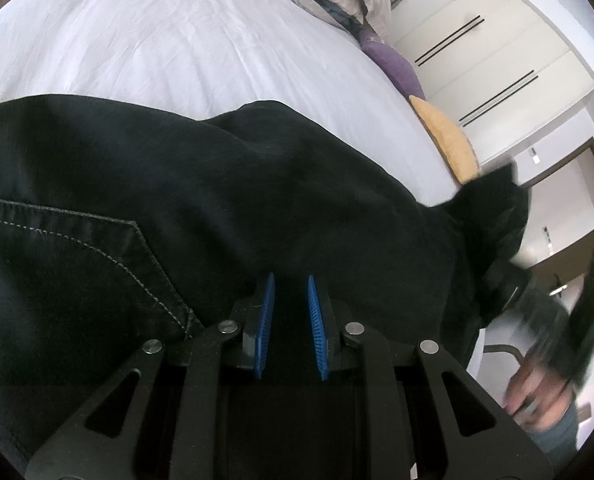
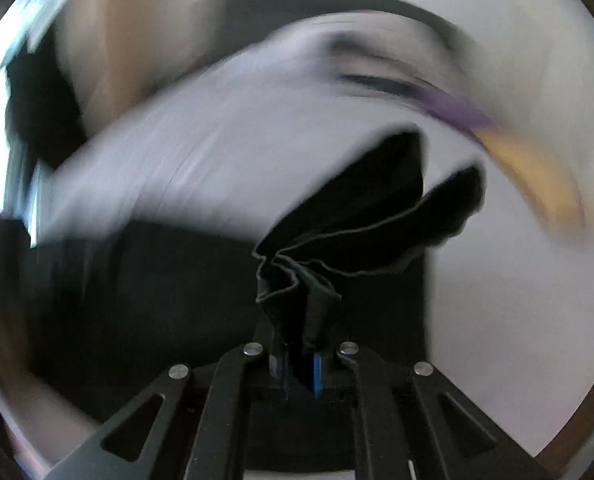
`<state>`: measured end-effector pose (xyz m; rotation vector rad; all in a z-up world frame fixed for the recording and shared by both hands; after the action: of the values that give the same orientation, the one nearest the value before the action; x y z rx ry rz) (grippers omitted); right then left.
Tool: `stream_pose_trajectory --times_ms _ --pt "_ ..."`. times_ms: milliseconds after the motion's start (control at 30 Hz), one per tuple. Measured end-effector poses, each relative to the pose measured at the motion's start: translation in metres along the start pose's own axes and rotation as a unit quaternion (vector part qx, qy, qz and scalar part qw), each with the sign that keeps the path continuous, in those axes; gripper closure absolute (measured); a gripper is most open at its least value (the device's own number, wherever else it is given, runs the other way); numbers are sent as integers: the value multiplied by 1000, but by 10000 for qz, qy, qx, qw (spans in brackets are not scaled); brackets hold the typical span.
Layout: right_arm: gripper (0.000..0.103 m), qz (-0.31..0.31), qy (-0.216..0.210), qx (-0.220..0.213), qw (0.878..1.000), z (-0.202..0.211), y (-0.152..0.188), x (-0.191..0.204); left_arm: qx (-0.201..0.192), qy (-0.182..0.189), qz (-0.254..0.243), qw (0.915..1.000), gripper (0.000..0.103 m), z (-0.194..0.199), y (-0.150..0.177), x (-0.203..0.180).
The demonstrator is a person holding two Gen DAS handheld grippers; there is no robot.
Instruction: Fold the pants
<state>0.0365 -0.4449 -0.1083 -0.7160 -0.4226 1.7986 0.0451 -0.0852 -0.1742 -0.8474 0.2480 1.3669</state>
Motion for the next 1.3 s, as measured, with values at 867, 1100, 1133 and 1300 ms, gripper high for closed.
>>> stream_pose_trajectory --times_ms 867,1100,1133,1300 --pt "94 877 683 -723 9912 25 -1 84 1025 958 1221 9825 7 -4 -24 -36" --pt "94 1171 610 -804 9880 36 -2 108 1354 914 903 9824 81 -4 -37 -36" --pt "94 1219 607 -807 9874 37 -2 111 1434 794 786 9833 83 -4 -36 -34" --pt "94 1452 490 -880 9843 42 -9 129 1399 595 341 9878 95 12 -43 -23"
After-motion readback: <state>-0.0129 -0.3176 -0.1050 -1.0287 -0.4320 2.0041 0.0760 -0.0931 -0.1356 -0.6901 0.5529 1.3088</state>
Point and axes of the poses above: each gripper's, at about its wrist camera, not at the fingertips, and z roughly against the way its jaws point, x to its left, y to its underside, the point moved 10 cm from there along -z, roughly the way its jaws point, and after that the axes turned 1 degree about -y, right-handed, at the moved point
